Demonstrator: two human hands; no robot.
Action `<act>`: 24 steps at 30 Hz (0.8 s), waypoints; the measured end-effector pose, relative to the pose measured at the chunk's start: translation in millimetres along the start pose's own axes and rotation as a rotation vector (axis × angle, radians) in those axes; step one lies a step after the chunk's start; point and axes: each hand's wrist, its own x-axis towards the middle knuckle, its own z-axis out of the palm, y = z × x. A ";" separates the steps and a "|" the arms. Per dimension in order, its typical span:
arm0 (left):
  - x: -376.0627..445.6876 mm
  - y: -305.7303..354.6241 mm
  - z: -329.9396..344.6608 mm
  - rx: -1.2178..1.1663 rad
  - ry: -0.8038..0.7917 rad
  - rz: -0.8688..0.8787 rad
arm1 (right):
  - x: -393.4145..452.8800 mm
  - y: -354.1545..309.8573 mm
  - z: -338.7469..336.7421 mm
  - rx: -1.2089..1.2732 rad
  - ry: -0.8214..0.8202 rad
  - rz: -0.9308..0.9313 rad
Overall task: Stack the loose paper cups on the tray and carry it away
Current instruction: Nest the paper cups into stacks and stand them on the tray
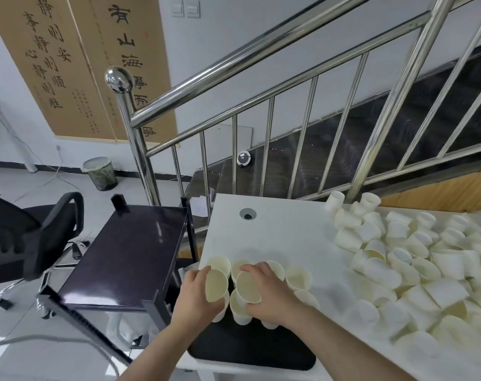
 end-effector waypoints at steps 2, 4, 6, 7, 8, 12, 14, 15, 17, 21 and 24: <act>4.2 -5.9 0.5 0.025 -0.030 0.010 | 4.0 -1.7 4.1 -0.026 -0.004 0.012; 7.3 -8.6 1.3 0.044 -0.058 0.023 | 6.3 -1.9 7.6 -0.046 -0.008 0.020; 11.1 -11.2 2.1 0.072 -0.090 0.038 | 9.0 -1.6 12.4 -0.055 -0.029 0.046; 13.1 -12.8 3.0 0.084 -0.108 0.041 | 10.1 -1.2 15.0 -0.062 -0.040 0.054; 15.4 -14.8 4.2 0.096 -0.121 0.046 | 11.4 -0.5 18.0 -0.073 -0.048 0.060; 19.3 -20.8 9.8 0.155 -0.192 0.057 | 13.8 3.6 26.8 -0.151 -0.073 0.067; 20.0 -23.7 11.5 0.187 -0.218 0.055 | 14.7 5.1 28.7 -0.169 -0.077 0.067; 21.3 -25.6 12.9 0.189 -0.226 0.057 | 15.2 6.0 29.2 -0.174 -0.078 0.065; 23.5 -28.9 15.2 0.183 -0.233 0.060 | 15.8 7.1 29.1 -0.176 -0.085 0.055; 27.3 -32.0 17.7 0.211 -0.226 0.061 | 19.1 6.5 28.4 -0.223 -0.084 0.044; 28.2 -34.1 20.0 0.208 -0.216 0.072 | 21.7 5.2 29.5 -0.258 -0.082 0.038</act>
